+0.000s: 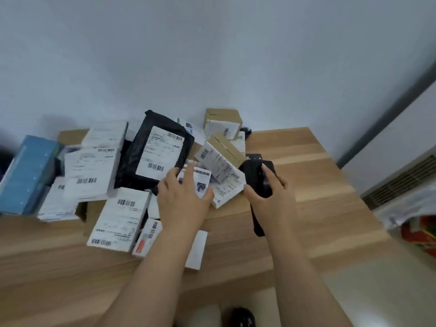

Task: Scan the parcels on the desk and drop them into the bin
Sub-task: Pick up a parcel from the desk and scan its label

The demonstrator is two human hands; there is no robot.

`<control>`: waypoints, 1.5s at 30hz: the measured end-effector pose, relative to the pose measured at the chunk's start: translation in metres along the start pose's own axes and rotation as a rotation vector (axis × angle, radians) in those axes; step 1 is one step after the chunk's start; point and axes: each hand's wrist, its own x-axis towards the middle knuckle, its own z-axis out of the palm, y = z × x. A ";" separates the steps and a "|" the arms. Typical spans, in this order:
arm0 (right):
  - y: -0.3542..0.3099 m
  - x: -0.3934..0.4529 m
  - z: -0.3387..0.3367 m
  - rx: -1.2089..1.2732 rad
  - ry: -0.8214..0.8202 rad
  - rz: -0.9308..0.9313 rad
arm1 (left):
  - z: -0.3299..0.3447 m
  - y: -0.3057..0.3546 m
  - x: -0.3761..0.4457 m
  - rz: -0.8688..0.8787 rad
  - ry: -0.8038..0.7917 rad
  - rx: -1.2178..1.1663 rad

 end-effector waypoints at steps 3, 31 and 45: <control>0.007 0.032 -0.010 0.003 -0.080 -0.055 | 0.016 0.021 -0.002 -0.084 0.026 0.015; 0.070 0.092 0.055 -0.099 -0.314 0.045 | 0.116 -0.020 0.030 -0.306 -0.142 0.314; 0.095 0.108 -0.002 -0.034 -0.423 0.006 | 0.110 0.047 0.005 -0.492 -0.174 0.248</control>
